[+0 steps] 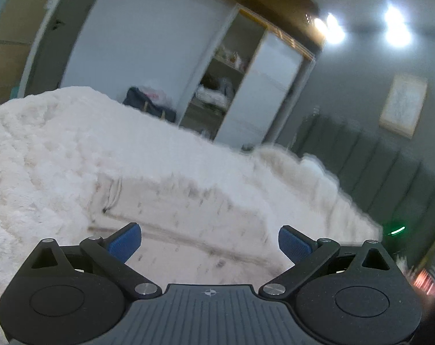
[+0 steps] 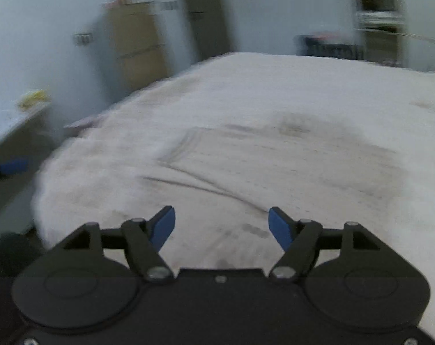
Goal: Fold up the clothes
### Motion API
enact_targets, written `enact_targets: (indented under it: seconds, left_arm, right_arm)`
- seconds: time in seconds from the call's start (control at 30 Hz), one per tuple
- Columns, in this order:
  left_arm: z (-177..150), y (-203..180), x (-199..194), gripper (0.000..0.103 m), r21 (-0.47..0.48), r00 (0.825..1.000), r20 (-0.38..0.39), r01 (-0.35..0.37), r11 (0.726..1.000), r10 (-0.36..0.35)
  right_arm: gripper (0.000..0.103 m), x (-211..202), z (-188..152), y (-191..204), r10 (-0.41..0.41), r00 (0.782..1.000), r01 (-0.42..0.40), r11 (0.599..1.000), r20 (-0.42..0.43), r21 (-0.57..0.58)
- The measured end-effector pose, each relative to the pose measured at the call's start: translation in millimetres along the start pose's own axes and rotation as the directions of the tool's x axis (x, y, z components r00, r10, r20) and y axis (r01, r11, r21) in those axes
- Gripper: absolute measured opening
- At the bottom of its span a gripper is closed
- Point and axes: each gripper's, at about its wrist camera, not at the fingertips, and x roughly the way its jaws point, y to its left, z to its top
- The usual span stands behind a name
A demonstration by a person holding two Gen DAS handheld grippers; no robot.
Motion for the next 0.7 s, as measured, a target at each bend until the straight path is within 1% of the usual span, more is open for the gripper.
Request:
enact_targets:
  seconds: [0.03,0.07,0.1,0.13,0.17,0.2,0.23,0.27,0.3,0.33,0.37,0.4,0.43,0.5,0.53,0.57,0.6,0.63,0.67,0.7]
  left_arm:
    - [-6.8,-5.6,4.3,0.101,0.059,0.999,-0.033,0.004,0.998,-0.002]
    - [-15.0,-12.7,7.8,0.101,0.128,0.997,-0.073,0.026,0.991,-0.017]
    - [-24.5,-20.8,11.3,0.101,0.202,0.993,-0.116,0.054,0.978,-0.031]
    - [-37.3,-31.8,14.8,0.100,0.290,0.986,-0.161,0.090,0.953,-0.044]
    - [-45.7,-38.1,17.3,0.100,0.343,0.982,-0.182,0.102,0.934,-0.041]
    - [-56.0,-44.4,20.7,0.099,0.400,0.978,-0.208,0.111,0.910,-0.028]
    - [-71.3,-49.0,26.6,0.092,0.463,0.968,-0.252,0.110,0.879,0.011]
    - [-79.3,-47.6,30.1,0.085,0.481,0.954,-0.299,0.126,0.868,0.027]
    - [-87.3,-46.2,33.7,0.077,0.497,0.938,-0.345,0.143,0.856,0.043]
    - [-94.9,-44.4,37.0,0.077,0.509,0.921,-0.385,0.158,0.846,0.060]
    - [-100.5,-41.6,39.7,0.077,0.509,0.912,-0.403,0.160,0.846,0.070]
    - [-104.2,-39.4,43.2,0.077,0.507,0.911,-0.406,0.153,0.848,0.078]
    - [-108.6,-37.9,47.1,0.077,0.508,0.909,-0.408,0.144,0.849,0.090]
    - [-118.3,-39.4,56.5,0.077,0.535,0.905,-0.407,0.125,0.835,0.125]
    - [-124.6,-41.8,65.4,0.077,0.562,0.904,-0.398,0.109,0.820,0.152]
    - [-128.1,-44.0,72.0,0.077,0.574,0.904,-0.395,0.105,0.812,0.163]
    - [-131.1,-46.8,78.3,0.077,0.584,0.903,-0.397,0.108,0.805,0.166]
    - [-134.2,-49.6,84.6,0.077,0.594,0.901,-0.398,0.112,0.797,0.170]
    - [-137.2,-52.4,90.9,0.077,0.604,0.900,-0.399,0.116,0.788,0.173]
    - [-140.8,-55.7,96.9,0.072,0.619,0.899,-0.399,0.121,0.776,0.178]
  right_arm:
    - [0.070,-14.7,-11.9,-9.8,-0.031,1.000,0.031,0.999,0.002,0.012]
    - [0.070,-31.8,-30.2,-17.0,-0.051,0.999,0.051,0.999,-0.014,0.015]
    - [0.070,-45.1,-48.5,-16.1,-0.055,0.998,0.055,0.998,-0.035,-0.007]
    - [0.070,-48.5,-56.3,-14.7,-0.054,0.998,0.053,0.998,-0.041,-0.021]
    - [0.070,-55.2,-71.4,-5.2,-0.040,0.998,0.037,0.997,-0.048,-0.069]
    - [0.070,-54.7,-78.8,2.8,-0.026,0.998,0.021,0.995,-0.050,-0.098]
    - [0.070,-58.5,-90.1,14.6,0.013,0.999,-0.021,0.988,-0.051,-0.153]
    - [0.070,-60.9,-101.3,27.5,0.062,0.996,-0.074,0.973,-0.064,-0.218]
    - [0.070,-59.1,-107.6,35.6,0.077,0.993,-0.096,0.961,-0.085,-0.259]
    - [0.070,-56.8,-113.3,42.8,0.086,0.990,-0.114,0.948,-0.108,-0.297]
    - [0.070,-50.5,-120.4,52.0,0.066,0.989,-0.110,0.928,-0.136,-0.356]
    - [0.070,-46.0,-125.3,55.7,0.047,0.988,-0.102,0.913,-0.146,-0.396]
    - [0.070,-43.5,-128.0,57.4,0.038,0.988,-0.097,0.907,-0.149,-0.411]
    - [0.070,-27.7,-135.0,66.8,-0.021,0.986,-0.062,0.874,-0.165,-0.482]
    - [0.069,-20.1,-138.5,71.8,-0.041,0.986,-0.048,0.857,-0.161,-0.514]
    - [0.068,-12.6,-142.0,76.8,-0.058,0.986,-0.036,0.838,-0.155,-0.544]
    - [0.067,-14.5,-146.2,74.9,-0.064,0.986,-0.031,0.833,-0.151,-0.553]
    - [0.063,-10.5,-149.9,80.3,-0.075,0.988,-0.021,0.810,-0.138,-0.586]
    - [0.059,-10.0,-152.2,86.3,-0.068,0.991,-0.020,0.791,-0.119,-0.612]
    - [0.057,-10.2,-154.3,92.2,-0.058,0.993,-0.020,0.772,-0.100,-0.636]
